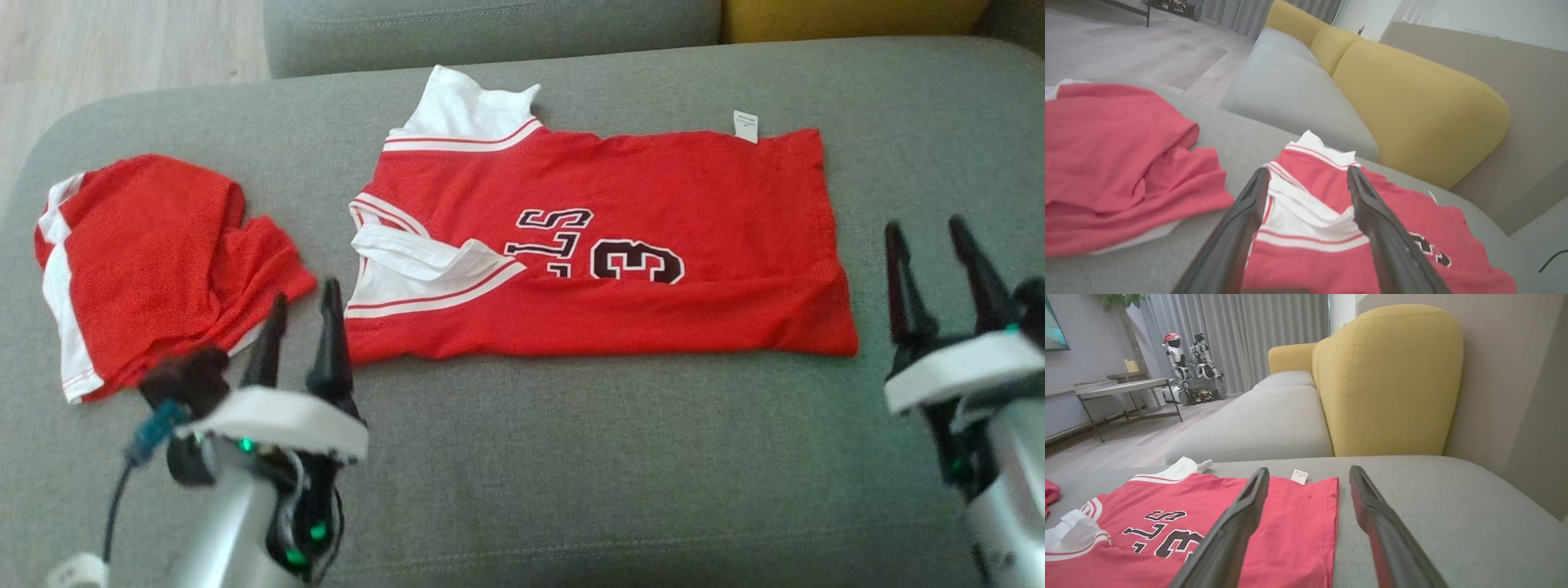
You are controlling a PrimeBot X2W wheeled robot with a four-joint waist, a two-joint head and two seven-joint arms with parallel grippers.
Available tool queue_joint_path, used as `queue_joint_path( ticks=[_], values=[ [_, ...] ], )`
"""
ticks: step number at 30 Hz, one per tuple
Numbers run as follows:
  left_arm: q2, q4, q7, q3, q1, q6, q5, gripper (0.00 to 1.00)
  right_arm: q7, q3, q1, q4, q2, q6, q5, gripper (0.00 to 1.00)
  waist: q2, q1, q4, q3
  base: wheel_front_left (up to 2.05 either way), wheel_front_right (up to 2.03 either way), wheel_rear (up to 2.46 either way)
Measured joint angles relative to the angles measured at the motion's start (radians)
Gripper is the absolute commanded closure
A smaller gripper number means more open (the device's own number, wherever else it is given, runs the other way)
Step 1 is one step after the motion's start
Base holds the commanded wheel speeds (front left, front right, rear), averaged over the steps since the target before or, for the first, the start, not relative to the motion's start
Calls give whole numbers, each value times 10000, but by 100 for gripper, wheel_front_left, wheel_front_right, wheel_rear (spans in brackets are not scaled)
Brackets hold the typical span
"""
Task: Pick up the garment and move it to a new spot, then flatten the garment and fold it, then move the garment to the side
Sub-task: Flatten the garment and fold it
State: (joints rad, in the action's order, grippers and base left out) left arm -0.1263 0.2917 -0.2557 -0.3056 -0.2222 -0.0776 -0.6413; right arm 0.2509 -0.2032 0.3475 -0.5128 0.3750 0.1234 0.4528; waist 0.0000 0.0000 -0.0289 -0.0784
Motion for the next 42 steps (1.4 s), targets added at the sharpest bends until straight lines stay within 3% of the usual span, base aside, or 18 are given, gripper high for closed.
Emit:
queue_joint_path(
  ticks=[5,10,15,19,33,38,39,40,42],
  values=[
    [318,506,2,94,467,174,688,0,0,1028,-1151,947,-1037,0,-924,0,0,0,-169,-5,0,0,0],
    [368,1528,2,201,258,109,1350,0,-2,1206,-1363,1452,-1465,0,-1459,0,0,0,-432,-125,0,0,0],
    [397,2855,2,439,-344,-408,1664,0,-59,1298,-1364,1875,-1593,0,-1572,0,0,0,-738,-254,0,0,0],
    [391,3944,4,508,-836,-516,1739,0,-136,1300,-1369,2048,-1710,0,-1639,0,0,0,-974,-358,0,0,0],
    [384,6464,253,255,-2096,-483,1912,0,-148,1444,-1552,2184,-1831,0,-1739,0,0,0,-1341,-603,0,0,0],
    [422,7020,477,-31,-2489,-61,1912,0,-150,1482,-1551,2182,-1900,0,-1749,0,0,0,-1259,-643,0,0,0],
    [424,7101,516,-71,-2571,21,1912,54,-150,1486,-1551,2176,-1912,0,-1762,0,0,0,-1231,-661,0,0,0],
    [428,7156,516,-115,-2650,113,1912,100,-153,1490,-1551,2171,-1931,0,-1781,0,0,0,-1201,-685,0,0,0],
    [445,7204,516,-171,-2727,182,1912,100,-203,1501,-1550,2148,-1948,0,-1785,0,0,0,-1168,-711,0,0,0]
  ],
)
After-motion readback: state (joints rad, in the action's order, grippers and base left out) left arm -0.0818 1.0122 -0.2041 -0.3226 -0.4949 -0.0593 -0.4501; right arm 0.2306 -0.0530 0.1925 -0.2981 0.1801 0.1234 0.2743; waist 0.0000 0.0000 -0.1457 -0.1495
